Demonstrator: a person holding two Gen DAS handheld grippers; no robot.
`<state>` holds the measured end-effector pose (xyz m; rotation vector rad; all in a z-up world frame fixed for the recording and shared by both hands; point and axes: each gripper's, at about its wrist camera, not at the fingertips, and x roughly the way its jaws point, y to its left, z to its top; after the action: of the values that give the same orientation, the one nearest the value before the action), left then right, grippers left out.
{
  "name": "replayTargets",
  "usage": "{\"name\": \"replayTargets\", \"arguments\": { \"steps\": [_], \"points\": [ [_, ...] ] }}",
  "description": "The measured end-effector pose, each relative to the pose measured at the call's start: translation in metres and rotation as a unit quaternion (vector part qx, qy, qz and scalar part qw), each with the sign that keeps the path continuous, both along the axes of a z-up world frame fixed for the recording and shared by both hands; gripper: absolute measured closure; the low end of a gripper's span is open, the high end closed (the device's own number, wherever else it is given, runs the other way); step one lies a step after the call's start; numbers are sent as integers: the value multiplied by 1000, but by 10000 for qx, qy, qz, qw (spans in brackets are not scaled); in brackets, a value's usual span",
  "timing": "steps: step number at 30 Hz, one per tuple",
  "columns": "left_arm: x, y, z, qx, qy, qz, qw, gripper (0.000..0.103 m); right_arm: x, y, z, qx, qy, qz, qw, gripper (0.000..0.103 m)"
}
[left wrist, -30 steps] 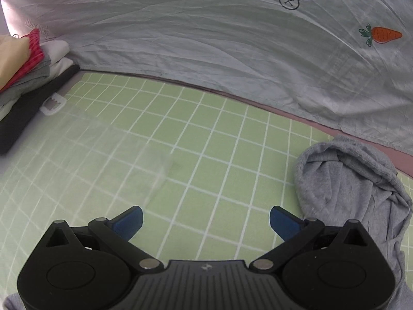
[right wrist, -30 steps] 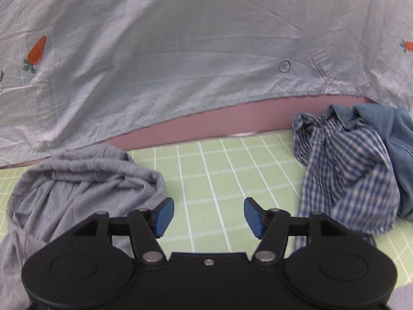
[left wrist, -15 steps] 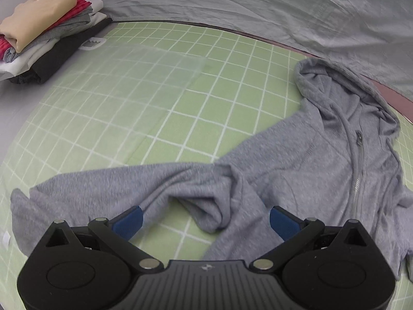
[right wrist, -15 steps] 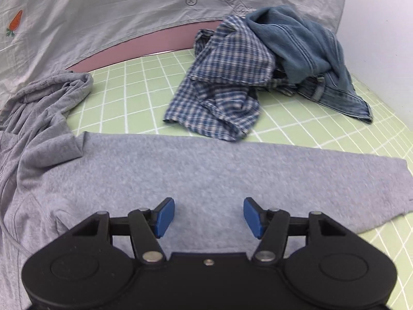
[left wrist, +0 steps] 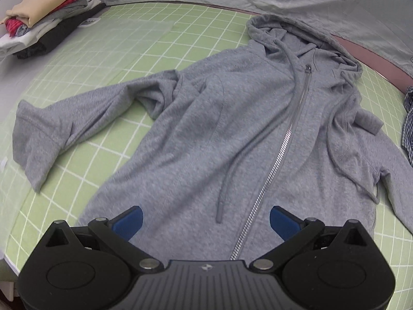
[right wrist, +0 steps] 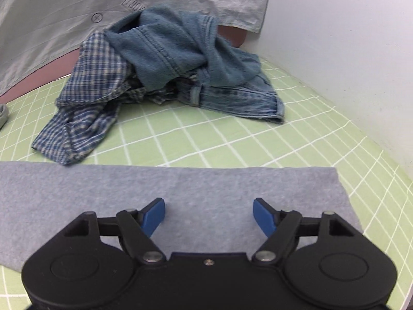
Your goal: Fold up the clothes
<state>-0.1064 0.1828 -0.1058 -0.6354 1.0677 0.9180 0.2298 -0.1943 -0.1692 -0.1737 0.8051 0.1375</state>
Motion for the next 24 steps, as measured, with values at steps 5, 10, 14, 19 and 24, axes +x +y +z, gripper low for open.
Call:
{"name": "replayTargets", "arguments": {
  "steps": [5, 10, 14, 19, 24],
  "points": [
    [-6, -35, -9, -109, 113, 171, 9997, 0, 13, -42, -10, 7, -83, -335, 9994, 17],
    [-3, -53, -12, -130, 129, 311, 9993, 0, 17, -59, -12, 327, -13, -219, 9992, 15],
    [2, -62, -6, -30, 49, 360, 9993, 0, 11, -62, -9, 371, -20, -54, 9993, 50],
    [10, -68, -1, 45, 15, 284, 9996, 0, 2, -67, -5, 126, -75, 206, 9997, 93],
    [12, -66, 5, 116, -18, 234, 9997, 0, 2, -96, -4, -115, -121, -327, 9993, 94]
  ]
}}
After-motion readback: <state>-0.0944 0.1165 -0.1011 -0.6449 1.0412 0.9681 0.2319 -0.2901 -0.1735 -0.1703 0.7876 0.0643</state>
